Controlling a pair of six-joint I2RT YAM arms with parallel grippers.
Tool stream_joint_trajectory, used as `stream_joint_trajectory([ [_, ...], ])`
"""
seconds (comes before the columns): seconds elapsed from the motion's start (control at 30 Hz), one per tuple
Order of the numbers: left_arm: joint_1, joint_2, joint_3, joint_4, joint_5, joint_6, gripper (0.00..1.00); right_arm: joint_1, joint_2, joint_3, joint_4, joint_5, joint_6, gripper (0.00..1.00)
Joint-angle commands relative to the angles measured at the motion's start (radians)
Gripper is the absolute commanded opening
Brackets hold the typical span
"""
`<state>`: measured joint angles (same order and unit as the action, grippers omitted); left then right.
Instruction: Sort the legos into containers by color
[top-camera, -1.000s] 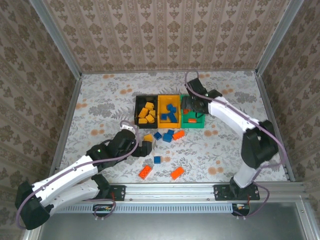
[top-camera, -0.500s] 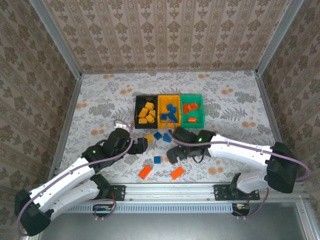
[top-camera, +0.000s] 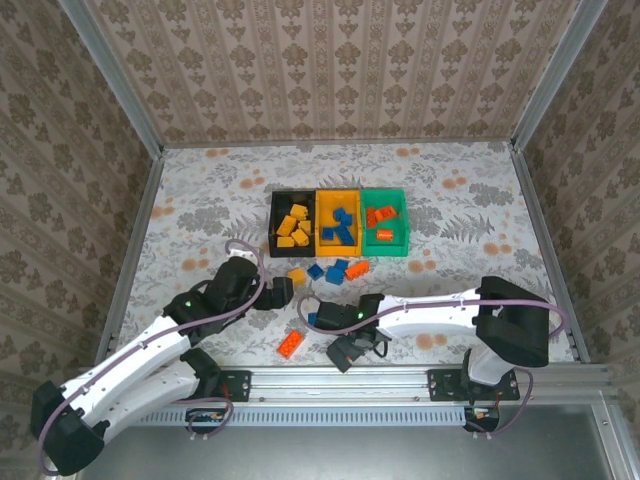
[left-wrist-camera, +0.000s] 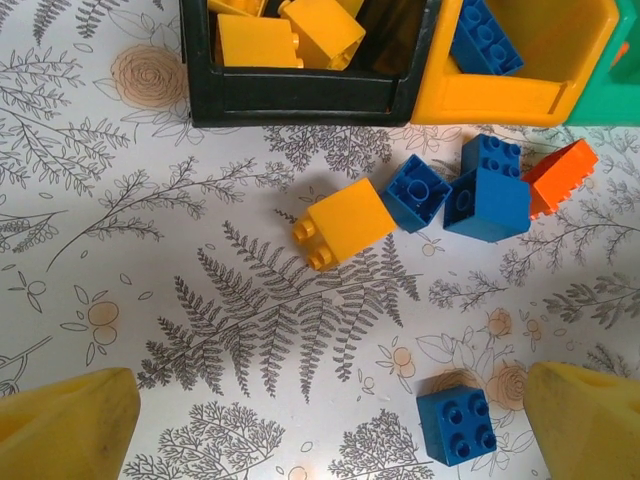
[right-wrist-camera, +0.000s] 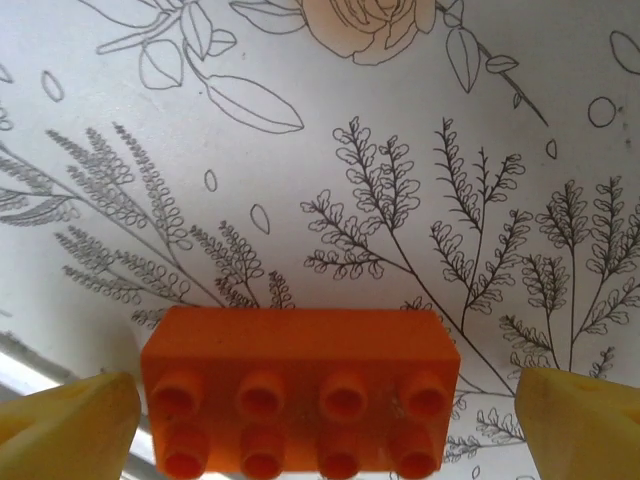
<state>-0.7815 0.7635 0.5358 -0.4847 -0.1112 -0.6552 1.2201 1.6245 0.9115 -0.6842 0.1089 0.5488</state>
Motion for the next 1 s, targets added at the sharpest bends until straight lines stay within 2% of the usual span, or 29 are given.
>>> stream_joint_trajectory([
  [0.0,0.011,-0.012,-0.013,0.000,0.012,-0.001,1.00,0.002,0.023,0.008,0.022,0.025,-0.007,0.94],
  [0.23,0.014,-0.012,-0.010,-0.003,0.019,0.002,1.00,-0.001,0.037,-0.005,0.037,0.020,-0.004,0.76],
  [0.43,0.016,-0.007,-0.008,-0.003,0.025,0.006,1.00,-0.016,-0.026,-0.038,0.041,0.029,0.006,0.62],
  [0.6,0.016,-0.003,-0.003,-0.005,0.031,0.009,1.00,-0.065,-0.147,-0.052,-0.008,0.076,0.008,0.57],
  [0.7,0.016,-0.002,-0.003,-0.006,0.031,0.009,1.00,-0.135,-0.242,-0.035,-0.049,0.112,-0.002,0.57],
  [0.8,0.018,0.002,0.003,-0.006,0.029,0.012,1.00,-0.250,-0.328,0.016,-0.063,0.139,-0.024,0.57],
  [0.97,0.018,0.009,0.014,-0.012,0.032,0.015,1.00,-0.469,-0.323,0.132,0.004,0.136,-0.036,0.55],
])
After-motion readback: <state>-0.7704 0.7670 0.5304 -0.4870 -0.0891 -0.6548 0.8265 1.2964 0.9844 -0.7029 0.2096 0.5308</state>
